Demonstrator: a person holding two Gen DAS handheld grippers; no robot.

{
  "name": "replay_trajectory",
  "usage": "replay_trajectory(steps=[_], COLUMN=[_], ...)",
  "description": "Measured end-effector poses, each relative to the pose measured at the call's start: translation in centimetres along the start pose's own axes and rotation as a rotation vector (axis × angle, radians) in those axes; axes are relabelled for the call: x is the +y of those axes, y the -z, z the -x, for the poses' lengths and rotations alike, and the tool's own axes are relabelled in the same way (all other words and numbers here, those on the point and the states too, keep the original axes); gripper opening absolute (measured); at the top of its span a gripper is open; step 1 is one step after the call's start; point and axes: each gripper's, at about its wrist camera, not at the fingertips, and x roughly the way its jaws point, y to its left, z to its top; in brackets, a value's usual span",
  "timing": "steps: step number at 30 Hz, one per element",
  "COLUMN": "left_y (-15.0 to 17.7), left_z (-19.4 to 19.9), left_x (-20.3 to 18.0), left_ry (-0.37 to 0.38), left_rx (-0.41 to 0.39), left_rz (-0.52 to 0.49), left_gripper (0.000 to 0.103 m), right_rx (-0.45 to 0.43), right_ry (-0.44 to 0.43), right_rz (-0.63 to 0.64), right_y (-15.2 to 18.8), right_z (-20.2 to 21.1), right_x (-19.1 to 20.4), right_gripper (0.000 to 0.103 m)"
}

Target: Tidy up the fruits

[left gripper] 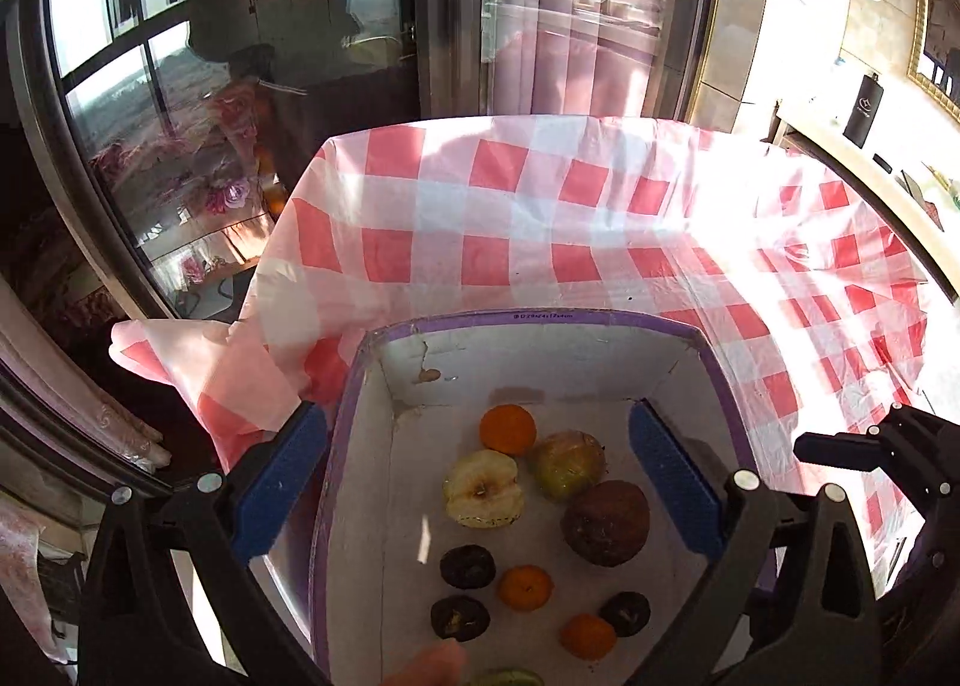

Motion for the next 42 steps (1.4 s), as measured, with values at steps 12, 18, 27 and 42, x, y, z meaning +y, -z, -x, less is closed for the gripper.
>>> replay_trajectory(steps=[12,18,27,42], left_y=[6.1,6.3,6.6,7.1], left_z=[-1.7,-1.7,-1.9,-2.2], left_x=[-0.4,0.1,0.9,0.7], left_ry=[0.01,0.005,-0.013,-0.016], left_rx=[0.286,0.289,0.306,0.324], left_rz=[0.009,0.033,0.065,0.062], left_gripper=[0.101,0.101,0.101,0.101], right_rx=[0.209,0.225,0.239,0.25], right_ry=[0.086,0.088,0.092,0.081], right_rz=[0.016,0.016,-0.012,-0.028], right_y=[2.6,2.7,2.9,3.1], right_z=[-4.9,-5.1,-5.4,-5.8], right_x=[0.8,0.8,0.3,0.2], right_gripper=[0.087,0.087,0.087,0.087])
